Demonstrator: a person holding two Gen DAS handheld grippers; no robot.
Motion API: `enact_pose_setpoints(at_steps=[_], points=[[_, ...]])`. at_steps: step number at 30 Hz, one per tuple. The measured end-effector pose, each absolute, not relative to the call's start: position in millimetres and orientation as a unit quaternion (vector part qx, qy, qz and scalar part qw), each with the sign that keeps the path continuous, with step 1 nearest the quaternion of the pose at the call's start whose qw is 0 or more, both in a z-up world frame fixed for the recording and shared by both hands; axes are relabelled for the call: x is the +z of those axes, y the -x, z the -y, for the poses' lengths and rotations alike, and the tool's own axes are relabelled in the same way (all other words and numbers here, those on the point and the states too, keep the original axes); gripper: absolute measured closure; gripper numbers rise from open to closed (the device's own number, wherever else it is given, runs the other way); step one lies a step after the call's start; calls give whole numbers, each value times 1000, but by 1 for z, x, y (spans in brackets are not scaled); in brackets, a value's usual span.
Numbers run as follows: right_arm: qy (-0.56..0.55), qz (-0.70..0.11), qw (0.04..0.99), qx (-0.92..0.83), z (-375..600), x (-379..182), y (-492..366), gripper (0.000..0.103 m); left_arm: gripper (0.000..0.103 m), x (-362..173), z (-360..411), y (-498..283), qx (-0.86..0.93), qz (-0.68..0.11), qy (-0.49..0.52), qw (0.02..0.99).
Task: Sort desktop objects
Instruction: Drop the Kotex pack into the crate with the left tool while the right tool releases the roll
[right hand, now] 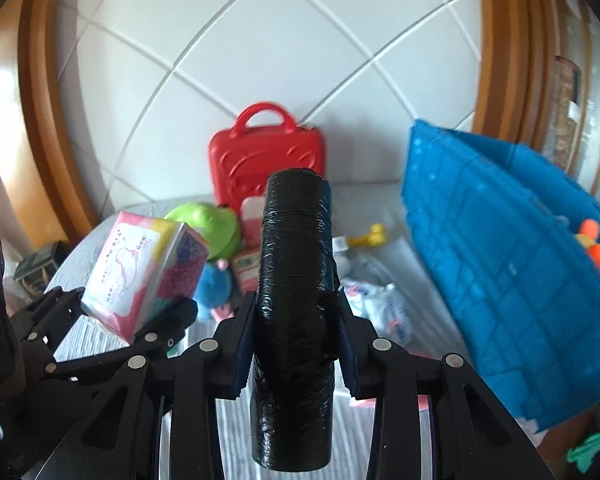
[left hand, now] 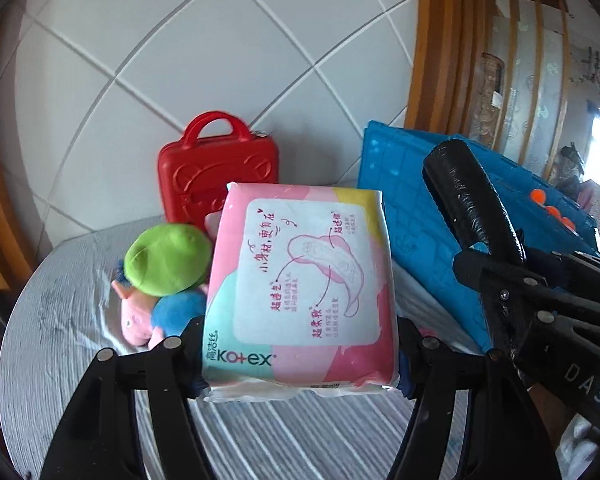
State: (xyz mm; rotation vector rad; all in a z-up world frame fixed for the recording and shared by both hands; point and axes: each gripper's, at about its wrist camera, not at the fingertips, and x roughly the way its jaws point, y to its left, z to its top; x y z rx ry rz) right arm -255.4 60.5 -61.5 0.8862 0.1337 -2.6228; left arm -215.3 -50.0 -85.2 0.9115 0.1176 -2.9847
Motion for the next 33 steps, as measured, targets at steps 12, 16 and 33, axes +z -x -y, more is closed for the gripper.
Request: enact_pose_setpoints(at_steps=[12, 16, 33], points=[[-231, 6, 89, -969, -294, 0, 298, 68, 36, -6, -195, 302, -972, 26, -217, -85], [-226, 5, 55, -973, -375, 12, 325, 68, 36, 1, -273, 335, -965, 35, -240, -97], [-293, 7, 54, -954, -497, -41, 388, 66, 24, -25, -369, 371, -937, 64, -335, -74]])
